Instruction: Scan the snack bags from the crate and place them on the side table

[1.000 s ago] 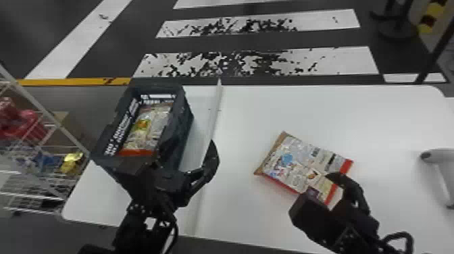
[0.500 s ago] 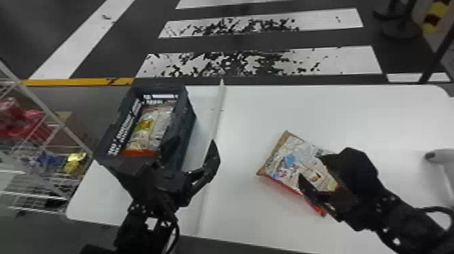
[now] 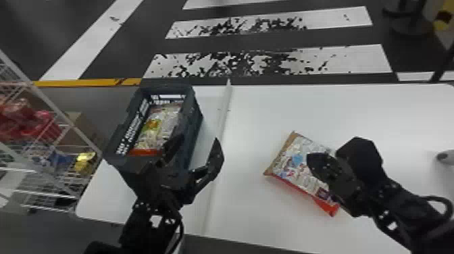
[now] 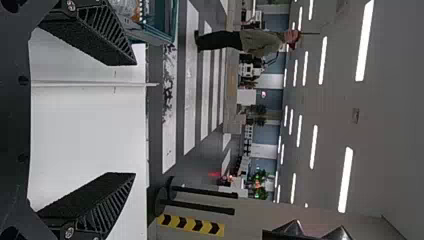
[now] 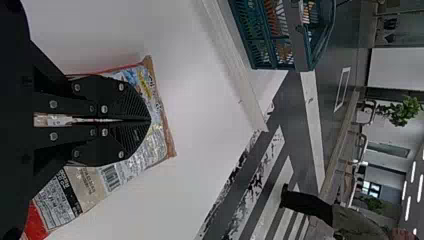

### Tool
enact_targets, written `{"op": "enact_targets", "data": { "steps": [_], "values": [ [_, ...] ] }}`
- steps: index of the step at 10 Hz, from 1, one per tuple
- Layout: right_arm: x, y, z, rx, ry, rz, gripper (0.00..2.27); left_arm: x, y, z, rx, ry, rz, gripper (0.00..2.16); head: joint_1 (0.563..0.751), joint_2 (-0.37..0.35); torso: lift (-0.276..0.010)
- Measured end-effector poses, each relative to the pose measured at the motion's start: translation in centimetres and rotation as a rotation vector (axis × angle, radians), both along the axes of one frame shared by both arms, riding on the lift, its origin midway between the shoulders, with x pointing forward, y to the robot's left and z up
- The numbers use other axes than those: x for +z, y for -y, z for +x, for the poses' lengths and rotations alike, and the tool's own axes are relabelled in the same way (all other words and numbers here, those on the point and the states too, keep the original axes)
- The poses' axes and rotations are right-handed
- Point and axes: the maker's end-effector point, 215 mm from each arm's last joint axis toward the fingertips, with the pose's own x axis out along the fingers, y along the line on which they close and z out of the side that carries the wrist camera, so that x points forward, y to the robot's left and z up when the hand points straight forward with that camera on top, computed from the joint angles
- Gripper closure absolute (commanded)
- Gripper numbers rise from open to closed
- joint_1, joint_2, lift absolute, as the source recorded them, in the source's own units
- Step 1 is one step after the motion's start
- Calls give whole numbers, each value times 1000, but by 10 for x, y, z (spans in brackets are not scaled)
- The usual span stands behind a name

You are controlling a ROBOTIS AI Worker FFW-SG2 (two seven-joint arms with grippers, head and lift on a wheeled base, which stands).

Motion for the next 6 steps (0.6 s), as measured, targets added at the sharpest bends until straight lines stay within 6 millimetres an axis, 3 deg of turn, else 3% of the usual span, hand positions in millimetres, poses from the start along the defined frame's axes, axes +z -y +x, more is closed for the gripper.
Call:
{"op": "enact_targets", "data": {
  "steps": [3,6],
  "values": [
    [-31,28,41,-52,-17,-50,2263,0,0,-1,1,-1,-3,90,695,185,-81],
    [-83,46,49,-56,-85,-111,2263,-1,5,-2,-1,-4,-12,97,695,148,-81]
  ]
}}
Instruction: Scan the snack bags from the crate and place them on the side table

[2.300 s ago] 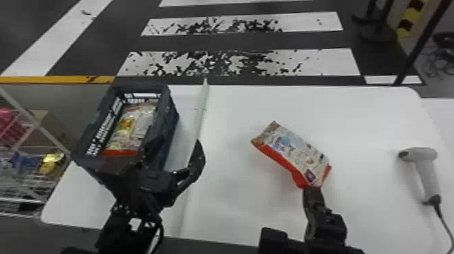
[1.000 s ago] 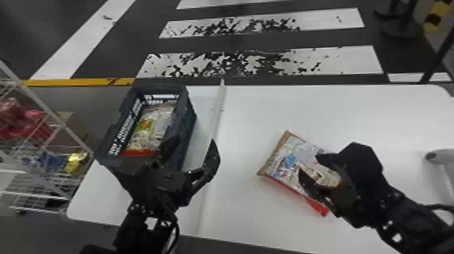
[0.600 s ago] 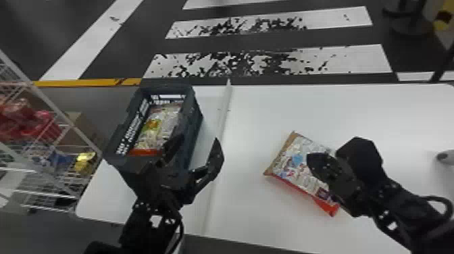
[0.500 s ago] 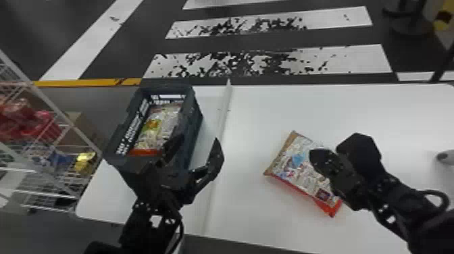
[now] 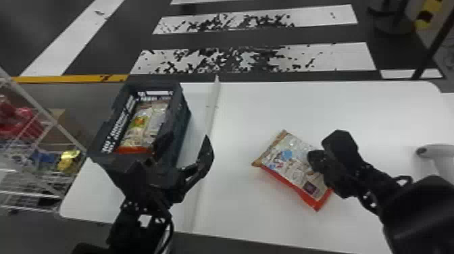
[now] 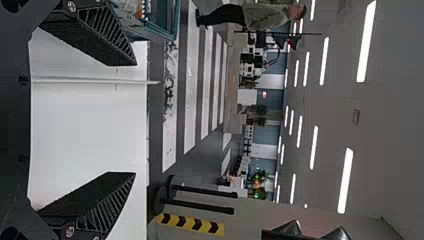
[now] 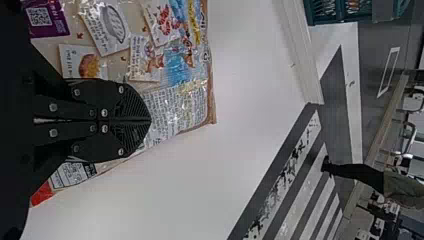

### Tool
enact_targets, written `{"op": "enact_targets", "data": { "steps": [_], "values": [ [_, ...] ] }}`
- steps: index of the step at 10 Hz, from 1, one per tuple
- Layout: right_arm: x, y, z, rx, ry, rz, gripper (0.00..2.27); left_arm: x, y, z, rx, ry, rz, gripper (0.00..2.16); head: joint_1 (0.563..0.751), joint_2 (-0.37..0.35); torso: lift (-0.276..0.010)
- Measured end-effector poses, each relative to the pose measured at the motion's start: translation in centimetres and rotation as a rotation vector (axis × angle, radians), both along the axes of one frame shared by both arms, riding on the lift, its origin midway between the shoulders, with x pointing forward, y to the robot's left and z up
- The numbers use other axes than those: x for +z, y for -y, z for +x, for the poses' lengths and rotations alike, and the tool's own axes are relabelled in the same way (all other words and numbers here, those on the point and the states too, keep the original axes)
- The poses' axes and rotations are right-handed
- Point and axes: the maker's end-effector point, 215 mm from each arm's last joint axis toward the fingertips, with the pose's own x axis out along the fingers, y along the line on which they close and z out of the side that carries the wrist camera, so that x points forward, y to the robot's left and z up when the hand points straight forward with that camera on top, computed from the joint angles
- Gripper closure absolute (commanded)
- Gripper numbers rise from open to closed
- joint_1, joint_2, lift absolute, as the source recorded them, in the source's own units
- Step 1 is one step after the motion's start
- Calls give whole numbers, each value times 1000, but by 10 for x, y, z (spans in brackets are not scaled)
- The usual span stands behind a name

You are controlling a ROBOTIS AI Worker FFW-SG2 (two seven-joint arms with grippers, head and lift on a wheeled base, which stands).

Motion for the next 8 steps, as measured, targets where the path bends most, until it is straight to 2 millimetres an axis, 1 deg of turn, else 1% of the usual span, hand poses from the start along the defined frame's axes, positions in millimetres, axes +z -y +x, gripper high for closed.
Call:
{"op": "enact_targets", "data": {
  "steps": [1,2,3,5,6,7,8],
  "values": [
    [-16,1,-2,9,-18,-9,2260,0,2,-1,-2,-1,-2,97,695,144,-81],
    [-25,-1,-6,19,-23,-7,2260,0,3,-1,-3,1,-4,97,695,146,-81],
    [-24,-5,-7,26,-9,4,2260,2,3,-1,-3,3,-4,97,695,152,-81],
    [21,-13,-3,18,72,52,2263,3,3,-3,-3,5,-5,97,695,159,-81],
    [47,-18,-6,17,105,77,2260,4,3,-4,-4,6,-5,97,695,165,-81],
    [63,-26,-18,27,109,102,2263,6,2,-4,-3,11,-4,97,695,178,-81],
    [70,-39,-35,55,94,133,2263,7,1,-4,-1,16,-2,97,695,189,-81]
  ]
}}
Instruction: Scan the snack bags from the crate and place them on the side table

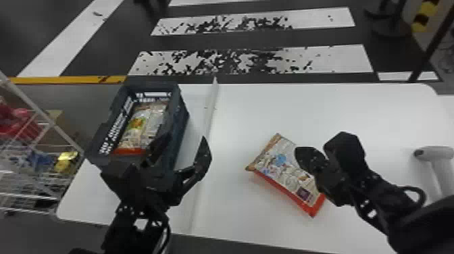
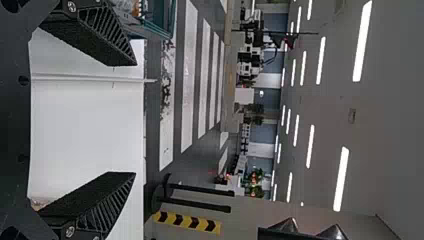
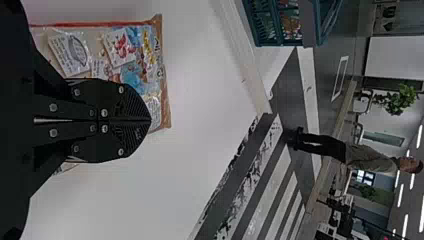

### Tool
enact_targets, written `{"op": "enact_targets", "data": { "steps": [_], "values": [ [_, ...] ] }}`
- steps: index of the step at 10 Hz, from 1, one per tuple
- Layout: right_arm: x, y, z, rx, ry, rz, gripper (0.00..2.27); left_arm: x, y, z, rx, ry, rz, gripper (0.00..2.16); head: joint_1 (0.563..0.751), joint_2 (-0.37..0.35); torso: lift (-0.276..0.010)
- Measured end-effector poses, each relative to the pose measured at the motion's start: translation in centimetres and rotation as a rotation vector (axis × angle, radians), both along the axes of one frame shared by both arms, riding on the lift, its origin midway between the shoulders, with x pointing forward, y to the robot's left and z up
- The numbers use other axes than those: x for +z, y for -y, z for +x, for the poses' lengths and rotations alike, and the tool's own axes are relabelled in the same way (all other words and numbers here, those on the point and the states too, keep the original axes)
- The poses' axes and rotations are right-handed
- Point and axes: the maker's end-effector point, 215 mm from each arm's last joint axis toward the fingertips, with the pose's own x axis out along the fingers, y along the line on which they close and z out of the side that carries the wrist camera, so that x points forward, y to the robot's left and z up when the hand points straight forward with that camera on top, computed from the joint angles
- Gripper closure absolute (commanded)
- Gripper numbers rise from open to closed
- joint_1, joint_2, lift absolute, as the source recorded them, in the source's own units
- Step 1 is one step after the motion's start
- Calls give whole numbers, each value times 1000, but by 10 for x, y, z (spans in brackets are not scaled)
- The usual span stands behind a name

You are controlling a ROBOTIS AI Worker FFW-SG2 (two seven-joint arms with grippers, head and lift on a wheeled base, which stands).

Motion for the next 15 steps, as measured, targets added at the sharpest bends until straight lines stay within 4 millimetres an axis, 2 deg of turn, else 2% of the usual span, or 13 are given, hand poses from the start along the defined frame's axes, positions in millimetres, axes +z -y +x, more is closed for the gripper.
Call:
{"op": "enact_targets", "data": {
  "steps": [1,3,6,11,15],
  "values": [
    [0,-17,-18,38,-18,27,2260,1,-2,0,1,4,2,97,695,230,-81],
    [-6,-42,-40,94,-48,48,2260,3,-5,1,5,7,3,97,695,269,-81],
    [-16,-72,-57,167,-79,64,2260,5,-15,3,20,10,1,97,695,327,-81],
    [-55,-111,-53,249,-123,9,2263,8,-15,3,25,13,-4,97,695,350,-81],
    [-80,-112,-28,242,-108,-82,2260,6,-11,1,22,7,-6,97,695,350,-81]
  ]
}}
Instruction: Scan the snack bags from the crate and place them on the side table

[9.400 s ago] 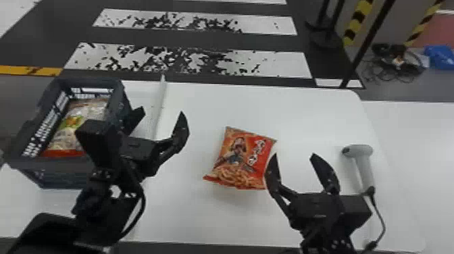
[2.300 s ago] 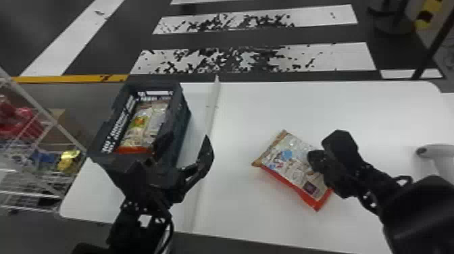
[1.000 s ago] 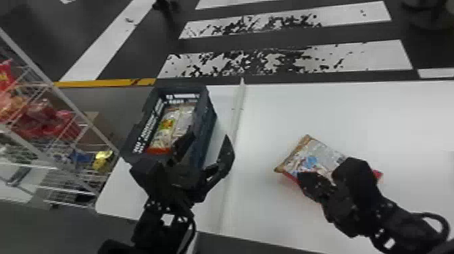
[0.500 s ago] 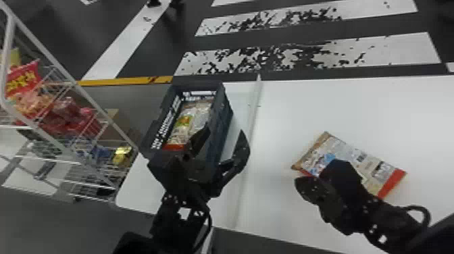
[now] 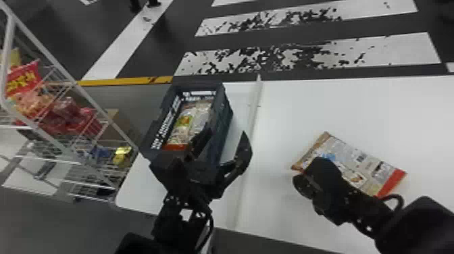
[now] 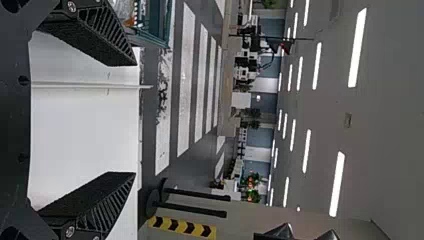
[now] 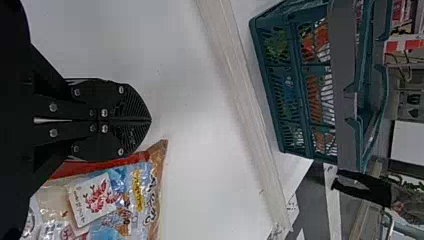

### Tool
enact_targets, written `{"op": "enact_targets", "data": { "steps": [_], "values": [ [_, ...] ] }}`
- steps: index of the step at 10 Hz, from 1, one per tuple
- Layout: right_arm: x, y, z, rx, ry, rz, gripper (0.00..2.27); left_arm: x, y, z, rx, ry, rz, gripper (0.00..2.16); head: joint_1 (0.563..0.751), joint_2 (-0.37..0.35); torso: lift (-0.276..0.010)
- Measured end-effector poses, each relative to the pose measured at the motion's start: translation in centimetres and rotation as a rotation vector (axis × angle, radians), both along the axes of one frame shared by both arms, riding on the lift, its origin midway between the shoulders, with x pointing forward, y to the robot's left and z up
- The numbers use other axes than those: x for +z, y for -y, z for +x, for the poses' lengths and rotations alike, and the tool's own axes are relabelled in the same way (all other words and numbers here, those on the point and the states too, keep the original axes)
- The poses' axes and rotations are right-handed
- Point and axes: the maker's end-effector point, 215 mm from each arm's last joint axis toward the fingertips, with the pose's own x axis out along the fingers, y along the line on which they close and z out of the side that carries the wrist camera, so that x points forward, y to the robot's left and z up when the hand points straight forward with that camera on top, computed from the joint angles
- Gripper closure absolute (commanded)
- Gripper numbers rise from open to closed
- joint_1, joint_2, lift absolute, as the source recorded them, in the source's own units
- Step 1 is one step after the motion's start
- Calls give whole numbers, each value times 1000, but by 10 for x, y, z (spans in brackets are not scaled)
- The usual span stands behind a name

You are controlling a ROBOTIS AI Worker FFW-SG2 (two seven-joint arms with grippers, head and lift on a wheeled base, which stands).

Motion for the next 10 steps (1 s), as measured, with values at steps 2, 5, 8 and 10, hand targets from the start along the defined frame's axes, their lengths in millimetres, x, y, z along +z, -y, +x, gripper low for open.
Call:
{"op": "enact_targets", "data": {
  "steps": [2,5,8,10],
  "values": [
    [-4,8,20,-37,35,-44,2260,-1,-1,-1,1,-1,2,97,695,350,-81],
    [-9,30,46,-108,90,-119,2260,-1,-3,-1,4,-3,5,97,695,322,-81],
    [-14,58,64,-189,119,-185,2263,-2,-4,-1,5,-5,6,97,695,279,-81],
    [-15,78,74,-242,134,-216,2260,-3,-4,-1,4,-6,6,97,695,258,-81]
  ]
}}
